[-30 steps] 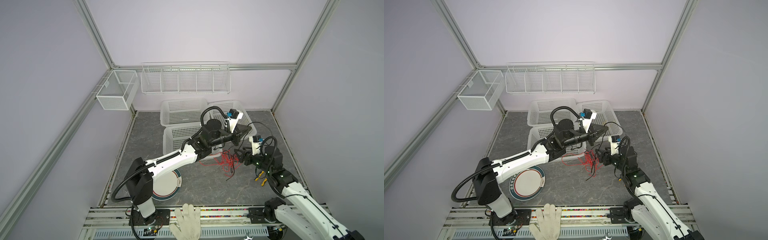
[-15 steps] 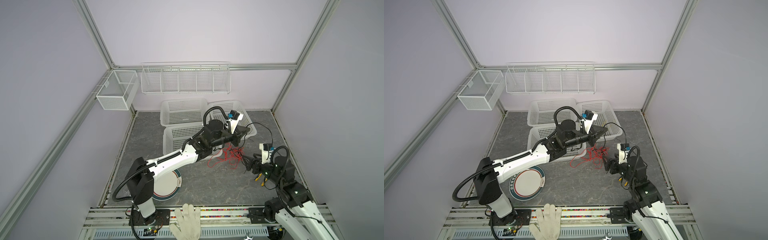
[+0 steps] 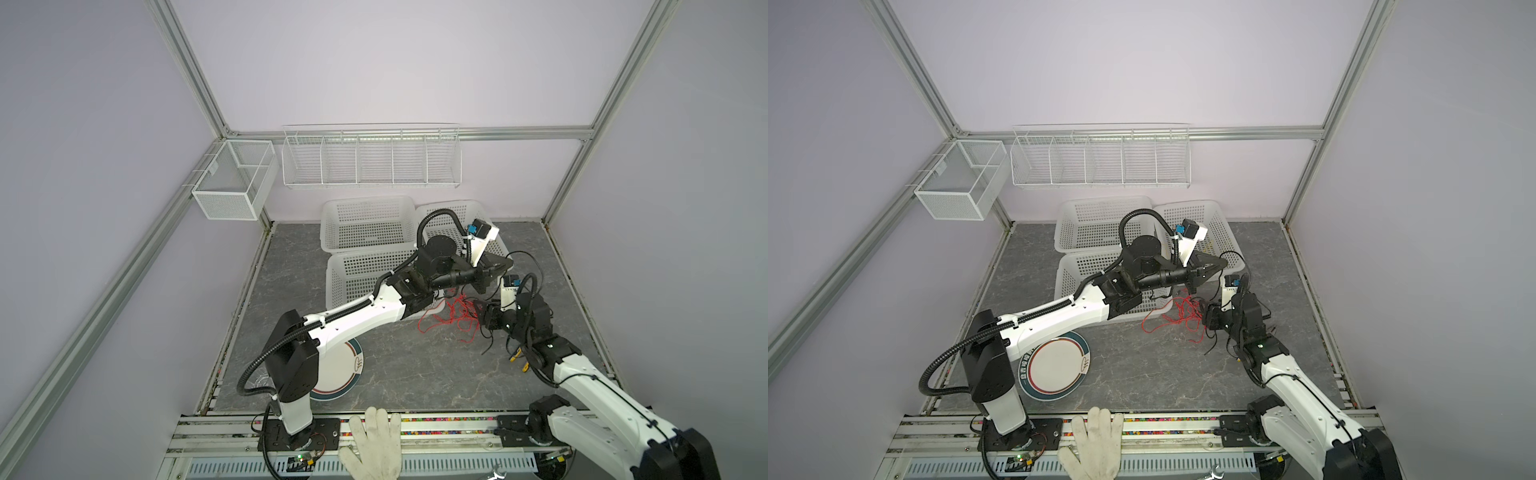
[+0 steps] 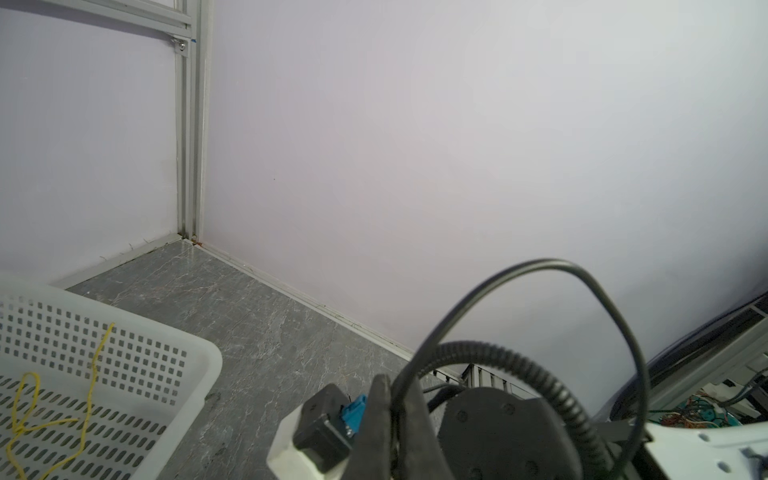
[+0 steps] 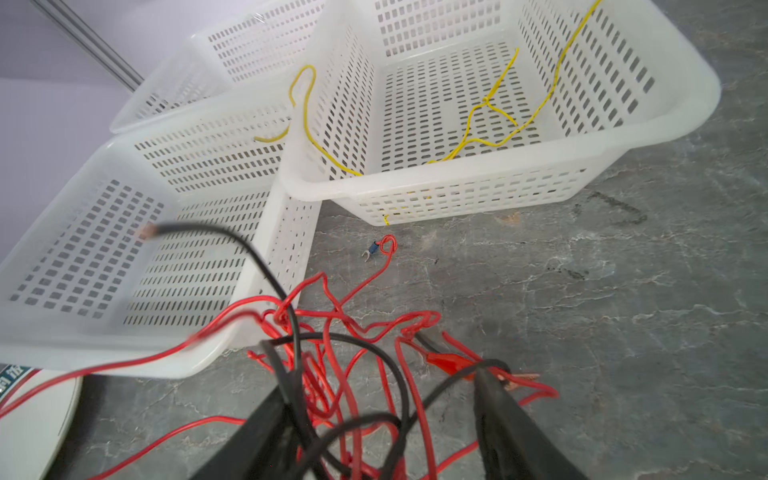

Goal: Untangle the cables

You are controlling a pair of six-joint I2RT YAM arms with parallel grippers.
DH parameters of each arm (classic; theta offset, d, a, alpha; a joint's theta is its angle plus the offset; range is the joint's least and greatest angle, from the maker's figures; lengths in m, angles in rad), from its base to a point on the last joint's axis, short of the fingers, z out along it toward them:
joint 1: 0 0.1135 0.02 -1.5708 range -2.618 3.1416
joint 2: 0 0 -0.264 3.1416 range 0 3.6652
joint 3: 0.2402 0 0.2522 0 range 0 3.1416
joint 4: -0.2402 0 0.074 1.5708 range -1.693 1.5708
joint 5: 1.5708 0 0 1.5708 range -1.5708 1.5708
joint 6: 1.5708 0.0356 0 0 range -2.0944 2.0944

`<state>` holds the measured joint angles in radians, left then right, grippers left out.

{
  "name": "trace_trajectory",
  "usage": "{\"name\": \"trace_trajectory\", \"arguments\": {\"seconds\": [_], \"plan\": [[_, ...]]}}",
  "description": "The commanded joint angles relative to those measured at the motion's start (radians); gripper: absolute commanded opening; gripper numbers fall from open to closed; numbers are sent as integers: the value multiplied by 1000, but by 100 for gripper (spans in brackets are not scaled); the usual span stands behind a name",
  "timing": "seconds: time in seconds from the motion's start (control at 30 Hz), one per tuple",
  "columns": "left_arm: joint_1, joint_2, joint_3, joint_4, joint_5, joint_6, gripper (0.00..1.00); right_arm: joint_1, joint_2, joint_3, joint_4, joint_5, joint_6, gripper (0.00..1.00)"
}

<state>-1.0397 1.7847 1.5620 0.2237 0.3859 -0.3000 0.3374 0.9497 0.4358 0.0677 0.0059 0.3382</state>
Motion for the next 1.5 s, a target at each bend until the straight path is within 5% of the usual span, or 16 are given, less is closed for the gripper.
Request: {"name": "trace_trajectory", "arguments": {"seconds": [0.0,0.4,0.53,0.77,0.9,0.97,1.47], "plan": [[-5,-51,74,-22,20,-2,0,4,24,-42,46,92,38,62],[-3,-139,210,-258,-180,174,0,2,-100,-152,-31,243,123,61],[-2,-182,199,-289,-221,207,0,0,-94,-146,-52,268,134,43],[5,-242,179,-340,-321,264,0,-7,-75,-138,-72,297,149,41],[27,-271,169,-347,-334,269,0,-15,-53,-132,-78,313,161,12],[39,-281,168,-351,-340,272,0,-20,-40,-125,-86,315,165,6],[114,-465,61,-415,-523,348,0,-28,29,-89,-102,295,164,6]]}}
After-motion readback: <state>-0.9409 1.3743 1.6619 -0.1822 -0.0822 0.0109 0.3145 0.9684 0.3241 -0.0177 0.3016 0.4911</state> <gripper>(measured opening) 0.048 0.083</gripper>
